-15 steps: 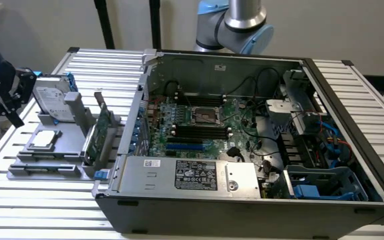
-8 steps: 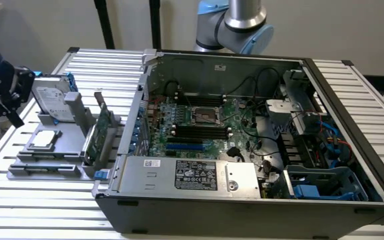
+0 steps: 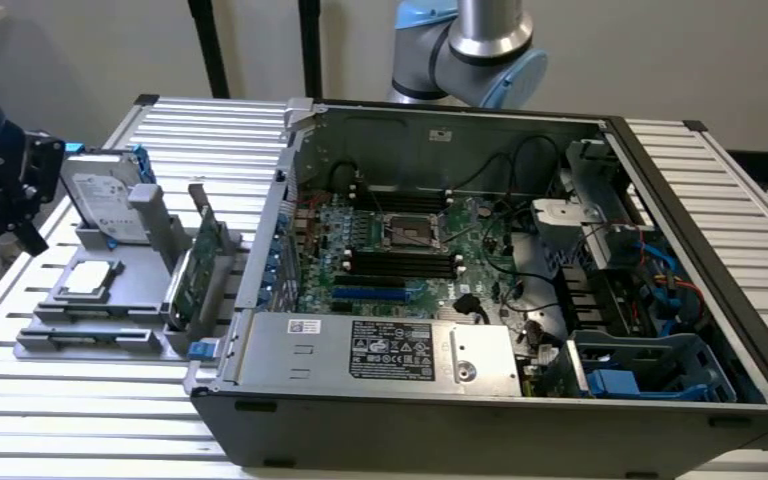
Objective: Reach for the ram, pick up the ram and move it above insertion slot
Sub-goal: 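Pick up the ram and move it above insertion slot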
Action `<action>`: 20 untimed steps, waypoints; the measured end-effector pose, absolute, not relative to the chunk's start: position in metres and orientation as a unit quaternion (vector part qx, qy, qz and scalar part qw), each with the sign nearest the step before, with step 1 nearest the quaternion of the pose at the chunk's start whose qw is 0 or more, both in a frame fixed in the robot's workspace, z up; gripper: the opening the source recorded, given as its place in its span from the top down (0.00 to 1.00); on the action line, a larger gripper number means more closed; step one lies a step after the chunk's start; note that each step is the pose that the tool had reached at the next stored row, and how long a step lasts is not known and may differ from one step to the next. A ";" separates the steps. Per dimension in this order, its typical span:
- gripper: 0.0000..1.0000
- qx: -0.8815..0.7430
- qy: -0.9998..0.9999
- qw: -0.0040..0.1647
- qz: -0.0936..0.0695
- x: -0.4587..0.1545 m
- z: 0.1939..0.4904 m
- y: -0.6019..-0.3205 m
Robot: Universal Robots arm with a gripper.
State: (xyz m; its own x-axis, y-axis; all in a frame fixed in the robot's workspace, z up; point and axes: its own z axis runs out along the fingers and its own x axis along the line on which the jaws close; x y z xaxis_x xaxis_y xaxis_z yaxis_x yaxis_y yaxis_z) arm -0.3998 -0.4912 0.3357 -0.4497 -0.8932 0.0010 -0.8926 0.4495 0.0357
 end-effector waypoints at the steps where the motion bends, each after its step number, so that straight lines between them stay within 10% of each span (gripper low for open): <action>1: 0.89 0.532 -0.847 0.010 -0.015 -0.400 0.336 -0.491; 20: 0.89 0.670 -0.743 0.008 -0.010 -0.400 0.333 -0.491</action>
